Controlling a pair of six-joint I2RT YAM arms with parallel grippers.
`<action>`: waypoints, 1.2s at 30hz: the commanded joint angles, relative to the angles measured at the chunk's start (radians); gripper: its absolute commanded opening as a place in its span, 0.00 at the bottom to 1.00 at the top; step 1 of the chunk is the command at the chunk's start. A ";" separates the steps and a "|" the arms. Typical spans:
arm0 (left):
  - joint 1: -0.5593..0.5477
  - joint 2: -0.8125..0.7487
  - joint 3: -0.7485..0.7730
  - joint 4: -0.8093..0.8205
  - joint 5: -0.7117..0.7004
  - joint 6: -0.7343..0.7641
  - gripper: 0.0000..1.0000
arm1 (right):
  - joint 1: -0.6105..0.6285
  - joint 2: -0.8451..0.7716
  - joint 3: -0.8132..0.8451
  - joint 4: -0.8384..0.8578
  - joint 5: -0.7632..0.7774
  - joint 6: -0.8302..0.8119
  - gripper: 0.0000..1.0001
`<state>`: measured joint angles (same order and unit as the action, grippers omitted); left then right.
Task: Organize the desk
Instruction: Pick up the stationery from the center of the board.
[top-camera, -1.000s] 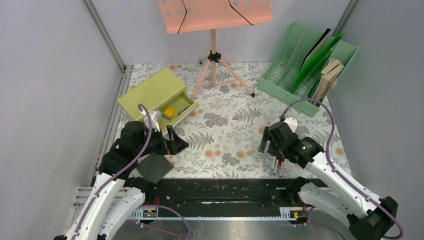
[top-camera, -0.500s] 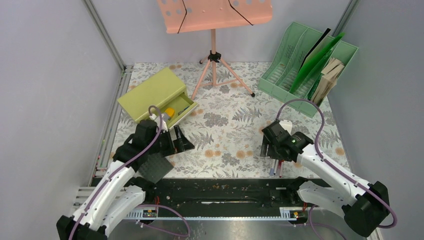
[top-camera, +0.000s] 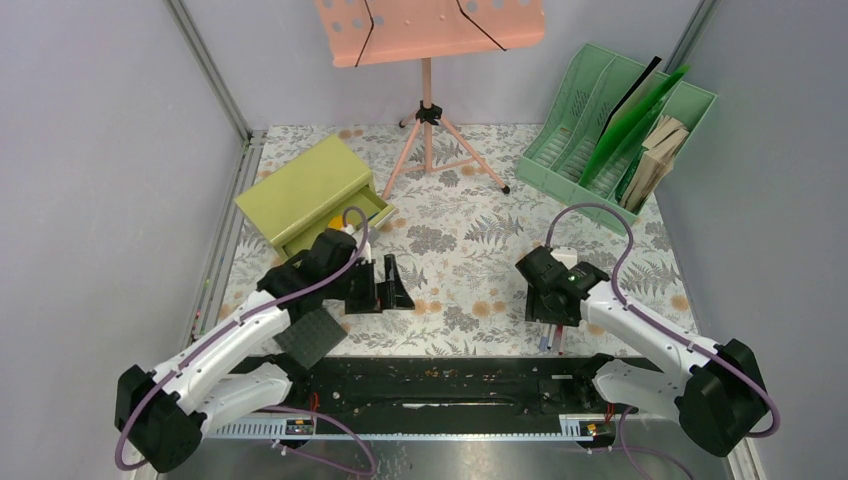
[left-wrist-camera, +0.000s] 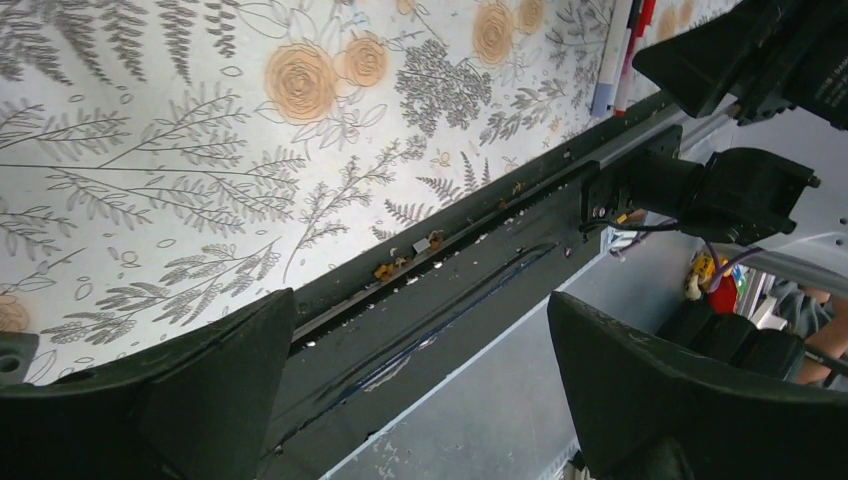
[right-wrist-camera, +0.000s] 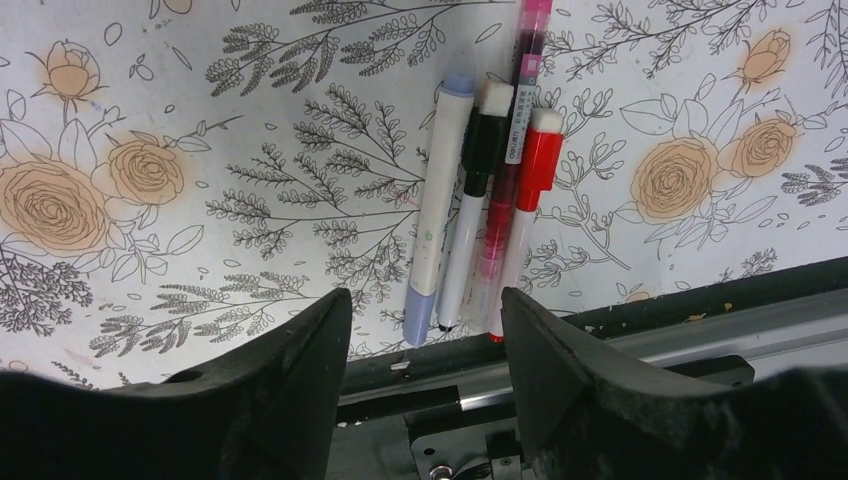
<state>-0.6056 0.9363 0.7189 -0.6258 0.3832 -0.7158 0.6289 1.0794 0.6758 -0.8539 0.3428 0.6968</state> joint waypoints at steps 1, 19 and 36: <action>-0.043 0.039 0.087 0.041 -0.037 -0.019 0.99 | -0.011 0.018 0.001 0.018 0.039 0.002 0.62; -0.069 -0.106 0.127 0.151 -0.061 -0.065 0.99 | -0.197 0.114 -0.029 0.146 -0.154 -0.049 0.46; -0.069 -0.112 0.087 0.188 -0.043 -0.074 0.99 | -0.214 0.283 0.016 0.158 -0.165 -0.060 0.36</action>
<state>-0.6697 0.8387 0.8085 -0.5007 0.3450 -0.7822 0.4236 1.3624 0.6689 -0.6952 0.1898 0.6479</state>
